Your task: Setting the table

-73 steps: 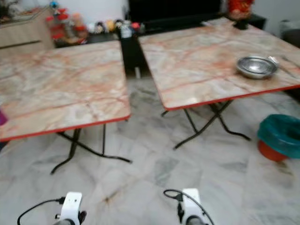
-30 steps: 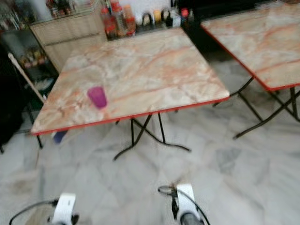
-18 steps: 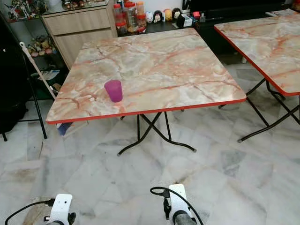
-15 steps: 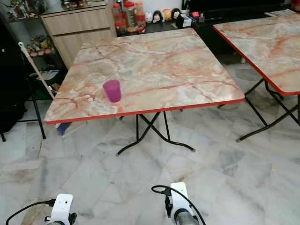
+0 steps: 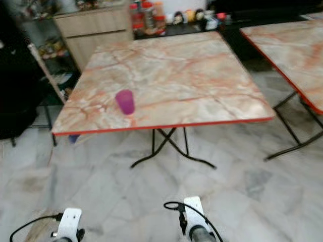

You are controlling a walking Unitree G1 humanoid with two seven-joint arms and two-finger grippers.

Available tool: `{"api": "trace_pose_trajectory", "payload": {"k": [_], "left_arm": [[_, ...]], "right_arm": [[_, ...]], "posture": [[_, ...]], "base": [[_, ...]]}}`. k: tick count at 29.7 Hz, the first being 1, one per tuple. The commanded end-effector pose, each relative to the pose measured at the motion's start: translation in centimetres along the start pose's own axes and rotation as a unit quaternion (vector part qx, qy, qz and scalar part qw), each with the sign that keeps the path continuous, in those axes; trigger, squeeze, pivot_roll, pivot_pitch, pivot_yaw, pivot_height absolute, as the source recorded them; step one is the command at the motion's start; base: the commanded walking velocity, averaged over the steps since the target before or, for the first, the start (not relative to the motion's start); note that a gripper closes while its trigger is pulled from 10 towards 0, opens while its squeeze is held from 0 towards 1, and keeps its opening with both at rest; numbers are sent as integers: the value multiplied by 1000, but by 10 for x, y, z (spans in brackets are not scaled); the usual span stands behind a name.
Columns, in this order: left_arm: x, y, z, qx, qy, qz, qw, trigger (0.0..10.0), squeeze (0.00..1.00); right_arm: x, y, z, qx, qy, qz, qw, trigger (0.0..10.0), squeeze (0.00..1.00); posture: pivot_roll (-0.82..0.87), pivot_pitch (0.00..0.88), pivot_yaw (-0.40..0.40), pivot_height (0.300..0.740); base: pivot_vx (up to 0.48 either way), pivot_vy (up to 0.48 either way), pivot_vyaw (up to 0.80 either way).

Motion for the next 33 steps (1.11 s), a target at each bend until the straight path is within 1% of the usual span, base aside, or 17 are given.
{"api": "trace_pose_trajectory", "payload": {"k": [1, 13, 19, 23, 26, 27, 29, 30, 31, 33], "left_arm": [[2, 9, 4, 9, -3, 11, 1000, 10000, 0], [2, 9, 7, 9, -7, 11, 1000, 10000, 0], [2, 6, 10, 8, -8, 7, 1000, 10000, 0], [1, 5, 10, -4, 0, 13, 1000, 10000, 0], [0, -1, 10, -13, 7, 8, 1000, 10000, 0], [-1, -3, 7, -32, 17, 11, 999, 10000, 0], [-2, -2, 3, -41, 31, 22, 998, 10000, 0], [-3, 1, -2, -47, 44, 39, 997, 10000, 0], [-3, 1, -2, -47, 44, 39, 997, 10000, 0], [-6, 5, -14, -73, 75, 72, 992, 10000, 0]], "right_arm": [[-1, -5, 6, -5, -6, -6, 1000, 10000, 0], [-1, -4, 8, -14, -3, -8, 1000, 10000, 0], [-1, -4, 13, -17, -9, -9, 1000, 10000, 0], [-1, -4, 15, -17, -12, -10, 1000, 10000, 0], [-2, -6, 16, -18, -12, -12, 1000, 10000, 0], [-2, -7, 16, -19, -12, -14, 1000, 10000, 0], [-2, -7, 16, -20, -12, -15, 1000, 10000, 0], [-2, -8, 17, -20, -12, -15, 1000, 10000, 0], [-2, -8, 17, -20, -12, -15, 1000, 10000, 0], [-2, -8, 17, -21, -12, -16, 1000, 10000, 0]], "posture": [[23, 0, 126, 740], [22, 0, 113, 740], [18, 0, 104, 740], [25, 0, 96, 740], [30, 0, 91, 740], [31, 0, 88, 740], [33, 0, 87, 740], [35, 0, 86, 740], [35, 0, 86, 740], [42, 0, 84, 740]], "base": [[368, 0, 0], [365, 0, 0], [358, 0, 0], [0, 0, 0], [0, 0, 0], [0, 0, 0], [0, 0, 0], [0, 0, 0], [0, 0, 0], [0, 0, 0]]}}
Point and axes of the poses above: a point about 5 cm out from each wrist's last joint towards the gripper, its own x axis pointing out of the wrist towards the gripper, its own y axis along the axis of the wrist's last joint, z = x × y, the point moved 1 cm from there along x, pointing out of the wrist towards the gripper, and after that the axes turned 4 degrees about x, right-handed, at the moved point
